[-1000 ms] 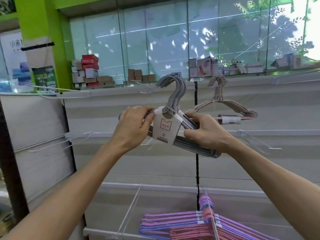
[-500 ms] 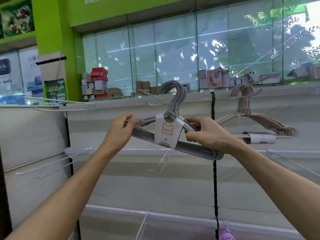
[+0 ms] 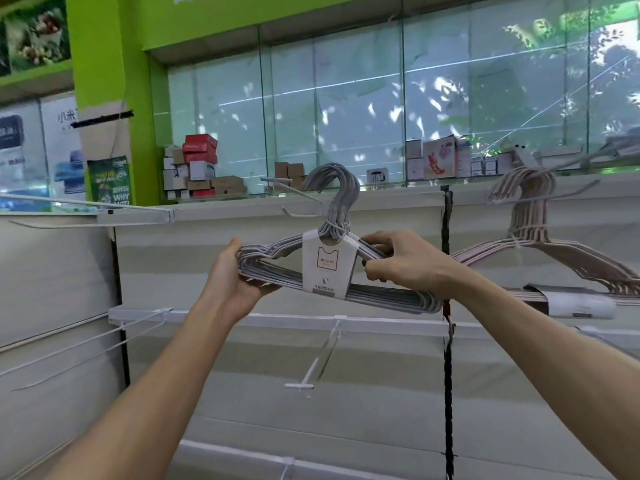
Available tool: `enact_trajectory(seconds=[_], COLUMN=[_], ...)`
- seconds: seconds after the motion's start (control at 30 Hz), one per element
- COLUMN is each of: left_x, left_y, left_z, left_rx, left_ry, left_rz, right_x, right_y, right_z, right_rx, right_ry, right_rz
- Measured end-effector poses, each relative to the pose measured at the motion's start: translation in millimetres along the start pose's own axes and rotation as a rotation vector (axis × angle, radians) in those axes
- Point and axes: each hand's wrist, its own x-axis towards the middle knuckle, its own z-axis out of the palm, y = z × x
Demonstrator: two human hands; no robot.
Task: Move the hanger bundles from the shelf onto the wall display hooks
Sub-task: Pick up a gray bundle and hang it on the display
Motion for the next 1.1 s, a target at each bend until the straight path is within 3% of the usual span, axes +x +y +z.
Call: enact_trajectory(seconds=[0.9, 1.1], left_x=[76.6, 86.5], left_y=[2.7, -10.5], left_z=[-34.4, -41.1], left_rx=[-0.112, -0.133], left_ry=[0.057, 0.064], left_rz=[-0.073, -0.087], right_x=[75.4, 83.4], right_y=[12.8, 21.0], right_z=[19.0, 27.7], right_rx=[-0.134, -0.276], right_ry=[-0.060, -0.057], right_rz=[0.045, 0.041])
